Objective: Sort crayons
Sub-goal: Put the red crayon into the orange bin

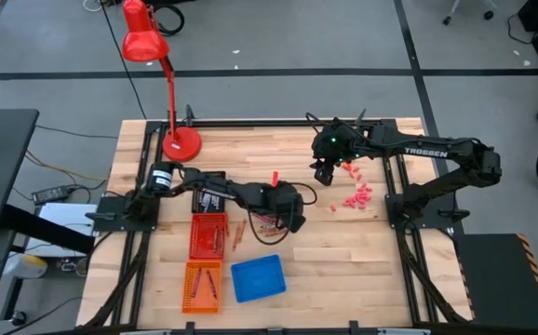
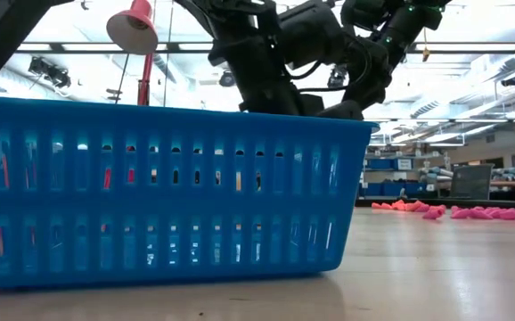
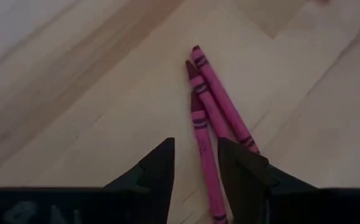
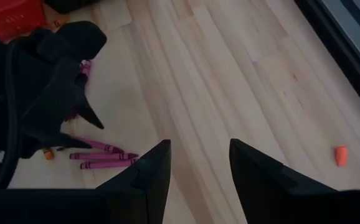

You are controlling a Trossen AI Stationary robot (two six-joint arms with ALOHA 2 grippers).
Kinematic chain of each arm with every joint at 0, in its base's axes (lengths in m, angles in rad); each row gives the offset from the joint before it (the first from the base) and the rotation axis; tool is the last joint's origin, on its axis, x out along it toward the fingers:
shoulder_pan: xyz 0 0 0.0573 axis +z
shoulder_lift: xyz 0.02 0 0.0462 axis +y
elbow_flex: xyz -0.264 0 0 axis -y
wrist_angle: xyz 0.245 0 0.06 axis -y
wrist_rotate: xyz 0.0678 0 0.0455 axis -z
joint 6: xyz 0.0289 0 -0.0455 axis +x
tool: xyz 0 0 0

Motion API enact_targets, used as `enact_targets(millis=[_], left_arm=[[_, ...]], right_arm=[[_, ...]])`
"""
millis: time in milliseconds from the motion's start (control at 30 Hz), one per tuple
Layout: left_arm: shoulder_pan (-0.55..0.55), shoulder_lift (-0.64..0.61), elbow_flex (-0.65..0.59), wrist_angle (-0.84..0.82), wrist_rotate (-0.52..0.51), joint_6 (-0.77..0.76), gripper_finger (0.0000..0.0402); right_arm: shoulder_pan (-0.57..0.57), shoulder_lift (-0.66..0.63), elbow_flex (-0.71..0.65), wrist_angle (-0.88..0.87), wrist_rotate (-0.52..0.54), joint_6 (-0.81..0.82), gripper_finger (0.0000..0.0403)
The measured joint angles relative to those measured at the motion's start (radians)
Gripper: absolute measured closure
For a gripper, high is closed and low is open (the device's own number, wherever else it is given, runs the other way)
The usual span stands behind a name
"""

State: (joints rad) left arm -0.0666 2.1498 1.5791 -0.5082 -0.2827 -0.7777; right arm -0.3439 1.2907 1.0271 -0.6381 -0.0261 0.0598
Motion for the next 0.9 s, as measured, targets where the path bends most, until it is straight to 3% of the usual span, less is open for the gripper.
enact_targets(millis=[267, 900], left_arm=[[0.001, 0.000, -0.001, 0.006, 0.068, 0.117, 0.0269], [-0.052, 0.050, 0.001, -0.001, 0.057, 0.262, 0.0269]], right_arm=[[0.000, 0.000, 0.000, 0.001, -0.007, 0.009, 0.0236], [0.007, 0.000, 0.000, 0.079, -0.053, 0.093, 0.0236]])
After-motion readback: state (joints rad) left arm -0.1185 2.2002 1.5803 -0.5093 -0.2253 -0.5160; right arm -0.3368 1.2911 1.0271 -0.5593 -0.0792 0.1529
